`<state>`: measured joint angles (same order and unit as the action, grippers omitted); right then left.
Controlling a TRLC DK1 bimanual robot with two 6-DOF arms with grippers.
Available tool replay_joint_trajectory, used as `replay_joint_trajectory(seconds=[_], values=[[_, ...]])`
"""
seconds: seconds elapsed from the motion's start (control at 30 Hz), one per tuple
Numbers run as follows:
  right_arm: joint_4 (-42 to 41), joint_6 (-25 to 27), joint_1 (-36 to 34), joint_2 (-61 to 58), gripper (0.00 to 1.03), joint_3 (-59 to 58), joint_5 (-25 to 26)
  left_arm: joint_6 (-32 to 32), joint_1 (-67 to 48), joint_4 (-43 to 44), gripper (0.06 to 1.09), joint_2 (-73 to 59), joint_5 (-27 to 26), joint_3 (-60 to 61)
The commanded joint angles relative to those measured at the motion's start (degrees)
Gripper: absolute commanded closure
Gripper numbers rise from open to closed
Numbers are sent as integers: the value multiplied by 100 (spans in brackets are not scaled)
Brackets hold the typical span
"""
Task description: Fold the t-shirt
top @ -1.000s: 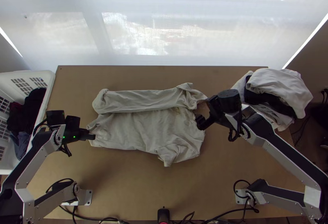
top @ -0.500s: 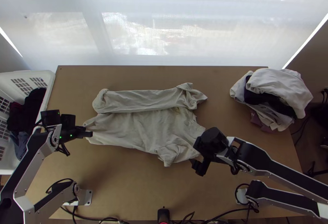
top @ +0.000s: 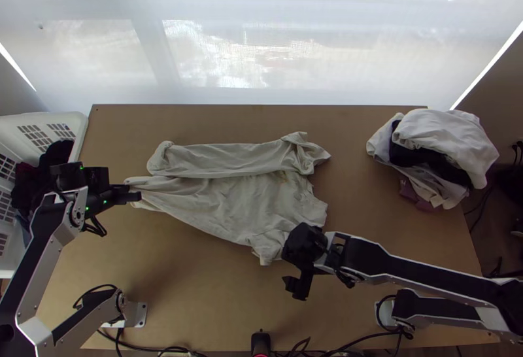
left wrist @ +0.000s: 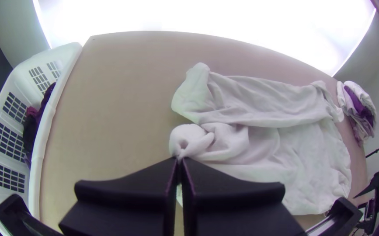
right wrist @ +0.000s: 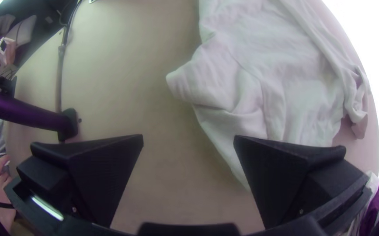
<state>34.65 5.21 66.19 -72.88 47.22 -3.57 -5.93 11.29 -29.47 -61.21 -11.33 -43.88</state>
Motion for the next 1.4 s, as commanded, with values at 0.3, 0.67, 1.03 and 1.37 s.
replay_joint_trajectory(seconds=[0.3, 0.67, 1.03, 1.37], values=[[-996, -99, -203, -1061, 11, -205, -73, -13, 31, 29, 105, 4, 8, -130], [-1268, 59, -950, -1141, 40, -231, -65, -48, 5, 47, 105, -66, -44, -183], [-1426, 138, -1346, -1132, 96, -249, 32, -48, 14, 12, 105, -58, -44, -147], [-1303, 94, -1416, -578, 69, -416, 32, -48, 14, -23, 105, 13, -44, -77]])
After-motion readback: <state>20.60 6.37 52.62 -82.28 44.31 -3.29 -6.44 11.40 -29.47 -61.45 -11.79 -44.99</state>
